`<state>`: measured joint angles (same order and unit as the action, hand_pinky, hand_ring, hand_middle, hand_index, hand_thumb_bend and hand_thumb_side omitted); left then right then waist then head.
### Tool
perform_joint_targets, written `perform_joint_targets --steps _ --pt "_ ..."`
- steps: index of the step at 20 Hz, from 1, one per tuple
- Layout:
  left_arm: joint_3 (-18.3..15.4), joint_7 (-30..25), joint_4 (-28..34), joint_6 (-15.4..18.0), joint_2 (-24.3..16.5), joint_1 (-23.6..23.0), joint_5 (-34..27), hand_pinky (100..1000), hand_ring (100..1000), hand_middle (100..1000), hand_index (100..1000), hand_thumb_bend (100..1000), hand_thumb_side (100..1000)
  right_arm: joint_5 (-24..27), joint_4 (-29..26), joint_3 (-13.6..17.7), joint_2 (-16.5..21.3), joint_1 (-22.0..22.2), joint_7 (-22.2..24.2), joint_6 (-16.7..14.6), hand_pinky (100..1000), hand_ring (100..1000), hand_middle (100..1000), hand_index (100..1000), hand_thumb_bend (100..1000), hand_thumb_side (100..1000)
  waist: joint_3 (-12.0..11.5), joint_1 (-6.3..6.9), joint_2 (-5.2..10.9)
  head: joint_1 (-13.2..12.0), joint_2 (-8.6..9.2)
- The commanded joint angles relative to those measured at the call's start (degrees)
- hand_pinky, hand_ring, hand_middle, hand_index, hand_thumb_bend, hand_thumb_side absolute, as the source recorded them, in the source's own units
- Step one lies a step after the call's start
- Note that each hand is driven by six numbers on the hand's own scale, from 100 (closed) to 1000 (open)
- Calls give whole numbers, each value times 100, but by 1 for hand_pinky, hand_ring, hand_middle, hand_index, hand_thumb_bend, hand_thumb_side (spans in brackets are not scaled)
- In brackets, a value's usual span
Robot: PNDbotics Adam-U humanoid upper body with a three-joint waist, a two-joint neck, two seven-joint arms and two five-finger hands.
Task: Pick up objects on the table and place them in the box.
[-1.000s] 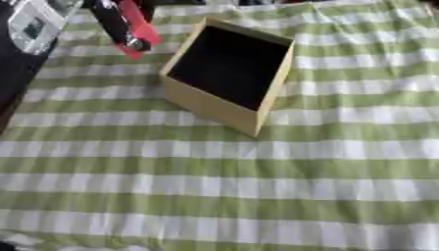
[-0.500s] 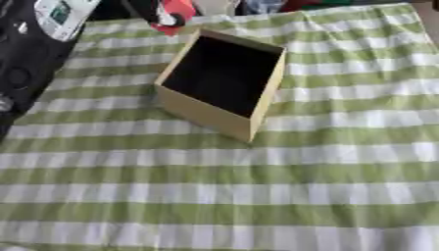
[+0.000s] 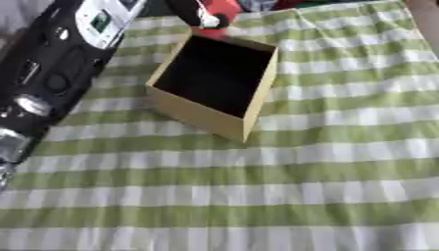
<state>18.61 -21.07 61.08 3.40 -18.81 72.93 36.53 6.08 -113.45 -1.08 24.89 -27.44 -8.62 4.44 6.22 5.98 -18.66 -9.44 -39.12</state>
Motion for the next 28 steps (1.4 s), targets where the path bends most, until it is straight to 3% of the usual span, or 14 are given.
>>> perform_joint_targets --steps 1,4,5,6,10,15,16,18,21,28 --pt "-136 120 -171 131 -21 80 -115 848 334 439 504 200 100 46 -114 39 47 -102 5 -48 903 743 711 888 100 584 6 -30 102 6 28" --pt "-152 152 -241 188 -12 80 -118 848 334 439 504 200 100 47 -114 40 47 -105 4 -51 903 743 711 888 100 584 8 -29 99 8 26" --pt "-156 137 -281 207 18 48 -136 884 428 493 619 230 100 43 -114 49 50 -122 -3 -60 903 743 711 889 100 587 16 -18 69 51 -5" --pt "-194 82 -355 262 83 -17 -193 887 439 504 630 228 100 38 -114 62 50 -145 -16 -69 903 743 711 889 100 588 25 -6 31 102 -43" --pt "-331 -240 -574 528 89 -75 -516 887 460 522 645 235 100 26 -114 75 51 -155 -40 -73 903 742 711 889 100 590 22 8 -10 163 -80" --pt "-337 -462 -566 489 18 -61 -869 887 460 522 645 235 100 21 -114 76 54 -150 -49 -69 903 742 711 889 100 590 18 12 -13 172 -82" --pt "-307 -488 -563 490 22 -85 -878 870 632 662 814 412 316 22 -114 79 45 -149 -52 -66 903 741 711 890 100 597 15 5 -23 182 -79" --pt "-258 -617 -538 571 39 -169 -819 869 695 706 864 465 443 26 -114 86 25 -141 -60 -51 903 741 711 889 100 597 5 -12 -31 201 -82" --pt "-298 -757 -481 640 21 -218 -689 860 721 718 876 497 496 30 -114 91 24 -130 -69 -49 903 741 711 889 100 597 -10 -25 -22 218 -97" --pt "-333 -576 -212 586 -13 -258 -311 848 762 750 895 515 505 39 -114 92 6 -92 -78 -33 902 741 711 889 100 598 -48 -44 14 236 -91"
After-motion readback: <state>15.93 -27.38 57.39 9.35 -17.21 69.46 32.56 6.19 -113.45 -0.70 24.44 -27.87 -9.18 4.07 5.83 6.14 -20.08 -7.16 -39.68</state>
